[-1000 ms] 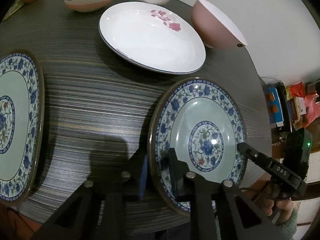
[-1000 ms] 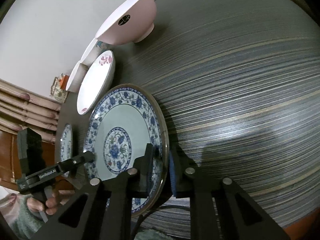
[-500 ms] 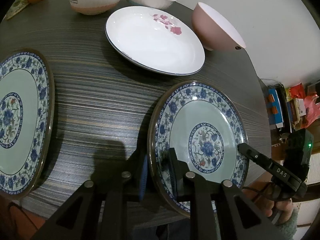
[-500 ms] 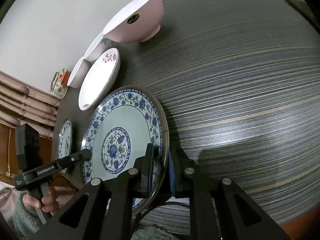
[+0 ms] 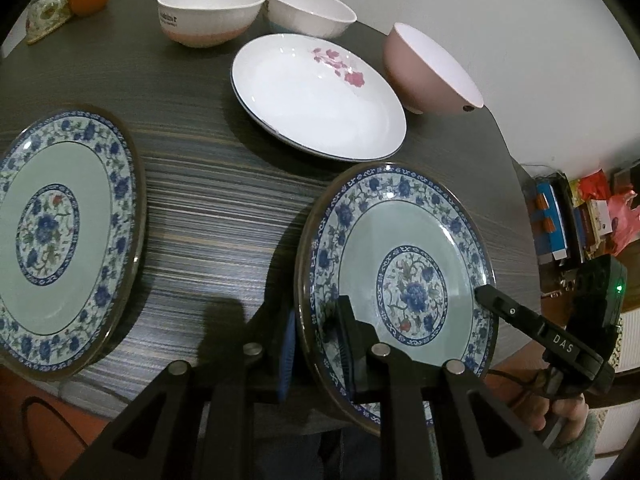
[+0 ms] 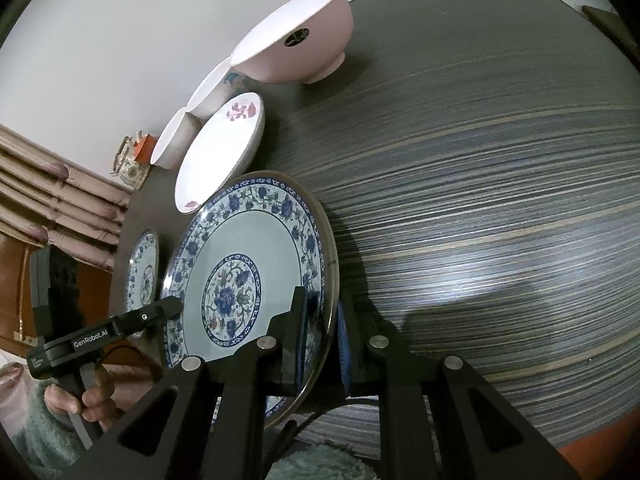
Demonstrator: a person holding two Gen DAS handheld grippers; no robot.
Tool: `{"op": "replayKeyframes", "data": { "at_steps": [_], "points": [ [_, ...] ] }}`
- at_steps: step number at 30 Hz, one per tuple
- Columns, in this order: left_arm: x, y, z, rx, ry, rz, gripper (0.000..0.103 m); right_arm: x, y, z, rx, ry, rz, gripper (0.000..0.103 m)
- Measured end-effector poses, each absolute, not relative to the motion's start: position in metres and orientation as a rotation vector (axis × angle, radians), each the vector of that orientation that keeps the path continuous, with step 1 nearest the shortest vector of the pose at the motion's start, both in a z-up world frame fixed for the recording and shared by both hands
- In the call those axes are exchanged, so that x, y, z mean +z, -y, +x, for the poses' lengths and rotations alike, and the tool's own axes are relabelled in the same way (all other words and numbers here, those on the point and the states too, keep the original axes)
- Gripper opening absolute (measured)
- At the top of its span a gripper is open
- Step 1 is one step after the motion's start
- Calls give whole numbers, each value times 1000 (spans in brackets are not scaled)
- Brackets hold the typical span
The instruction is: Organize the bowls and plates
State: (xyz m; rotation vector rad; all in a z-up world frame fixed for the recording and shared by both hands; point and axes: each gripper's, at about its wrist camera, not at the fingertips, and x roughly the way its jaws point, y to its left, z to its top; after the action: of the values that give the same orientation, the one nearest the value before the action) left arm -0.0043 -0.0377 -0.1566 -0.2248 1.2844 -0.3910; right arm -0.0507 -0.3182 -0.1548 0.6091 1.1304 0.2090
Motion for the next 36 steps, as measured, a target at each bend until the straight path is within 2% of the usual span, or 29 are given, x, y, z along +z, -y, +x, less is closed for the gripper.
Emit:
{"op": "replayKeyframes", "data": {
  "at_steps": [23,36],
  "points": [
    [-127,-11,-4,-350,-1197,-276,19,-118,284,-56,251,-1085,564,14],
    [-108,-87,7,-225,-1134,-335,19,-109,224,-21,342,-1087,502,14]
  ]
}}
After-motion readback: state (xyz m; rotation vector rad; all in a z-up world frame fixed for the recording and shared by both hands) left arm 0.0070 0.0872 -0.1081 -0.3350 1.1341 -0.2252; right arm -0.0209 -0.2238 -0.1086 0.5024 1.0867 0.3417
